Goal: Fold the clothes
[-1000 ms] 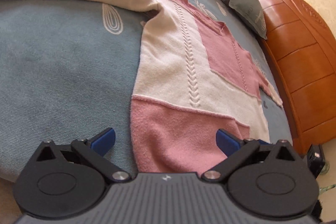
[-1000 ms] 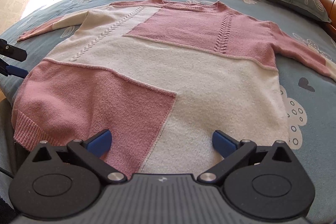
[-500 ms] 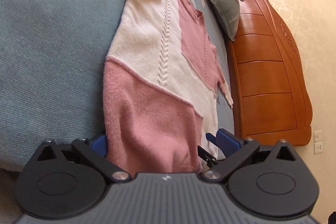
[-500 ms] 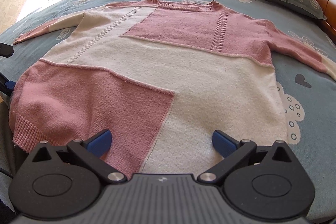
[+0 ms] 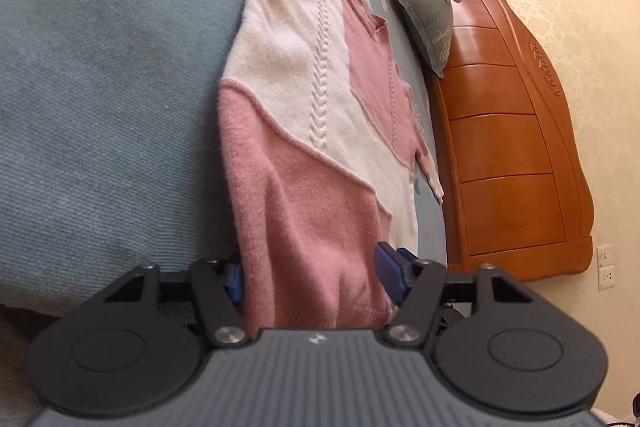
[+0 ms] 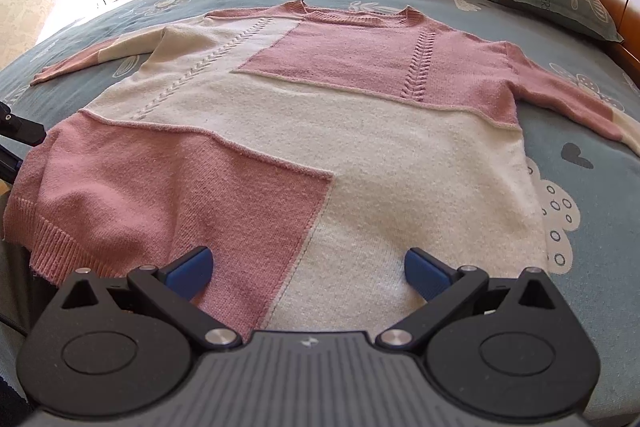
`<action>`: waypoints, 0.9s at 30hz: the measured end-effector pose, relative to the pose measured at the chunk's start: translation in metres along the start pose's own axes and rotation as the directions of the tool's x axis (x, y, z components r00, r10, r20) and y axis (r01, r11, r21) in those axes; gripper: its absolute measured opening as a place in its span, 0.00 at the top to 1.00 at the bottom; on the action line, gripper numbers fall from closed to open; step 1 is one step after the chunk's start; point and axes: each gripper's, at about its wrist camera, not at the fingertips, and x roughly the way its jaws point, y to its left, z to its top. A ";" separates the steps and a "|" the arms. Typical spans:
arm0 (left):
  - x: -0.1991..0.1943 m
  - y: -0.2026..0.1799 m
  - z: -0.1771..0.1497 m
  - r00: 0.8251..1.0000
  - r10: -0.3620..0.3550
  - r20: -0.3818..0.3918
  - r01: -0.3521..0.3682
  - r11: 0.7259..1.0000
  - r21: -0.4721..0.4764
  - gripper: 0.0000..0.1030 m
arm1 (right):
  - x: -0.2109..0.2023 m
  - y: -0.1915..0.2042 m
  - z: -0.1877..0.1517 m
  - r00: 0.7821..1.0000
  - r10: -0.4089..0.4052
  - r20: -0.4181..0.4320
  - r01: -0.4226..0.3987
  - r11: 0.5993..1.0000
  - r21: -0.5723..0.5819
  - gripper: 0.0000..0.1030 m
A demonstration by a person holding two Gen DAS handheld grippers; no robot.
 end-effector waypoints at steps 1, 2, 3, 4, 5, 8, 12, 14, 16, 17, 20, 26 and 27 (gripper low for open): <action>-0.001 0.007 -0.001 1.000 -0.001 -0.001 0.001 1.000 -0.015 0.79 | 0.000 0.000 0.000 1.000 0.001 0.000 -0.001 1.000 0.000 0.00; -0.001 0.013 -0.001 1.000 -0.002 -0.001 0.002 1.000 -0.030 0.83 | -0.001 0.000 0.000 1.000 0.002 0.001 -0.002 1.000 0.001 0.00; -0.002 0.016 -0.002 1.000 -0.011 -0.001 0.011 0.999 -0.031 0.83 | -0.001 -0.001 -0.001 1.000 0.003 0.003 -0.003 1.000 0.001 0.00; -0.001 0.014 -0.003 1.000 -0.007 -0.002 0.007 1.000 -0.015 0.83 | -0.001 -0.001 -0.001 1.000 0.003 0.004 -0.003 1.000 0.000 0.00; -0.001 0.012 -0.003 1.000 0.000 -0.003 0.000 1.000 0.004 0.83 | -0.001 0.000 -0.001 1.000 0.002 0.004 -0.002 1.000 0.000 0.00; -0.002 0.004 -0.002 0.999 0.032 -0.012 -0.031 0.999 0.015 0.83 | 0.000 0.000 0.000 1.000 -0.002 -0.001 0.002 1.000 0.001 0.00; -0.006 -0.012 -0.003 0.996 0.084 -0.037 -0.080 0.993 0.085 0.86 | 0.000 0.001 0.000 1.000 -0.003 0.000 0.003 1.000 0.003 0.00; -0.006 -0.016 -0.004 0.993 0.106 -0.051 -0.100 0.989 0.106 0.87 | 0.000 0.001 0.000 1.000 -0.005 0.001 0.005 1.000 0.004 0.00; -0.008 -0.019 -0.004 0.992 0.120 -0.049 -0.114 0.987 0.113 0.91 | 0.000 0.001 0.000 1.000 -0.006 0.000 0.006 1.000 0.004 0.00; -0.011 -0.023 -0.005 0.991 0.130 -0.043 -0.124 0.984 0.127 0.94 | 0.000 0.001 0.001 1.000 -0.006 -0.002 0.006 1.000 0.004 0.00; -0.029 -0.035 -0.005 0.990 0.138 -0.020 -0.133 0.978 0.162 0.95 | -0.001 0.001 0.000 1.000 -0.004 -0.005 0.004 1.000 0.004 0.00; -0.065 -0.034 0.005 0.964 0.265 0.029 -0.266 0.952 0.150 0.95 | -0.004 0.002 0.007 0.999 -0.006 -0.050 0.006 1.000 0.007 0.00; -0.070 -0.033 0.006 0.956 0.292 0.035 -0.294 0.945 0.143 0.95 | -0.008 0.002 0.010 0.999 0.005 -0.049 -0.004 1.000 0.013 0.00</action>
